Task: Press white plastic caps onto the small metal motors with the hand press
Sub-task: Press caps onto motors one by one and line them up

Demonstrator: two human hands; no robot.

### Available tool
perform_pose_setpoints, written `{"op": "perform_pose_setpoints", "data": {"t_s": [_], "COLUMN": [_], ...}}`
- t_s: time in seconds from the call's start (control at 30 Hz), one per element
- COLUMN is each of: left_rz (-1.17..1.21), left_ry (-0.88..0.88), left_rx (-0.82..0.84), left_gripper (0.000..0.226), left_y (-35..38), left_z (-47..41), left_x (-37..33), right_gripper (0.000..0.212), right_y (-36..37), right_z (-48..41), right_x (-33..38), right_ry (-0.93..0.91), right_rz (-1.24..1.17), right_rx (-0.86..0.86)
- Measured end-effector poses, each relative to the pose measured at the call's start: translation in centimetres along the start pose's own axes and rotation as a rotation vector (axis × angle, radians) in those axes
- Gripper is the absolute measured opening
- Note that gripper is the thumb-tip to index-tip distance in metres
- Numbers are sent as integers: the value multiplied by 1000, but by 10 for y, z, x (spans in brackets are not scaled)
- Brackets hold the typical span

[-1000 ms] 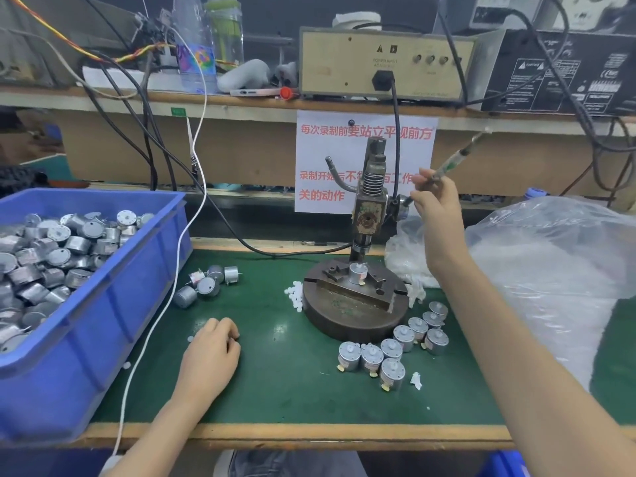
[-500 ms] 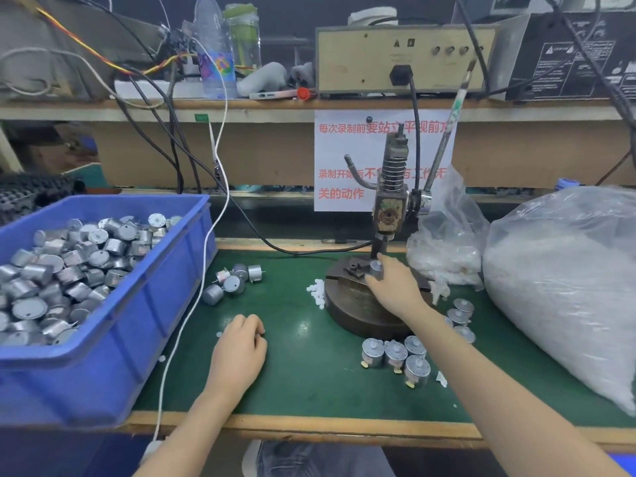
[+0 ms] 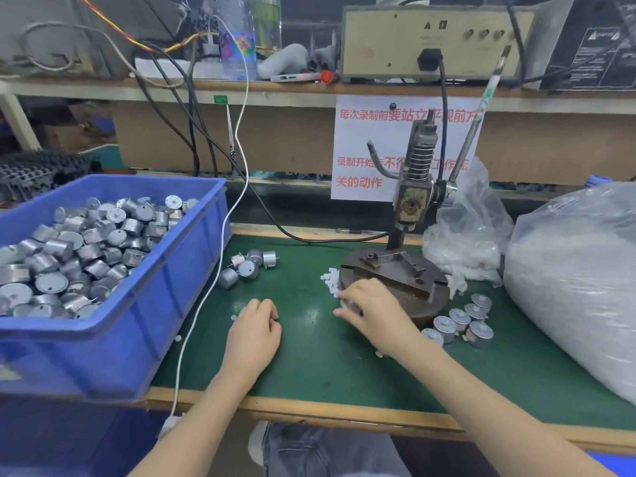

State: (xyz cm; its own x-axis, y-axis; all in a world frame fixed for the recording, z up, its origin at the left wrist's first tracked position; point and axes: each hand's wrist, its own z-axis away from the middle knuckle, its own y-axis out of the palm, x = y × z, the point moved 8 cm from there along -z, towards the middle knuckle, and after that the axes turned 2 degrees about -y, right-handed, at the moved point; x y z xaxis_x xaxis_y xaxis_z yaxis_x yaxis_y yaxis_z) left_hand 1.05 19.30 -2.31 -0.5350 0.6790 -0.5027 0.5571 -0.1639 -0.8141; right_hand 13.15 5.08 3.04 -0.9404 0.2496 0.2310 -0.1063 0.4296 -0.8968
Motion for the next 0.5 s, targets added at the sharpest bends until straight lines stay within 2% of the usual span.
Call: {"op": "perform_pose_setpoints", "data": {"t_s": [0.07,0.23,0.33,0.5], "left_rz": [4,10,20,19], "left_ry": [0,1,-6,1], "left_rx": [3,5,7,-7], "left_gripper": [8,9,9,8], "left_y": [-1,-1,-1,0], "left_z": [1,0,0,0], "left_x": [-1,0,0,0], "right_gripper": [42,38,20,22], "right_y": [16,29,17,11], "right_z": [6,20,26,26], "right_x": [13,7,6,25], "right_ry": [-51,-26,-15,13], "right_rz": [40,172,276,345], "right_rx": [64,109,35,-92]}}
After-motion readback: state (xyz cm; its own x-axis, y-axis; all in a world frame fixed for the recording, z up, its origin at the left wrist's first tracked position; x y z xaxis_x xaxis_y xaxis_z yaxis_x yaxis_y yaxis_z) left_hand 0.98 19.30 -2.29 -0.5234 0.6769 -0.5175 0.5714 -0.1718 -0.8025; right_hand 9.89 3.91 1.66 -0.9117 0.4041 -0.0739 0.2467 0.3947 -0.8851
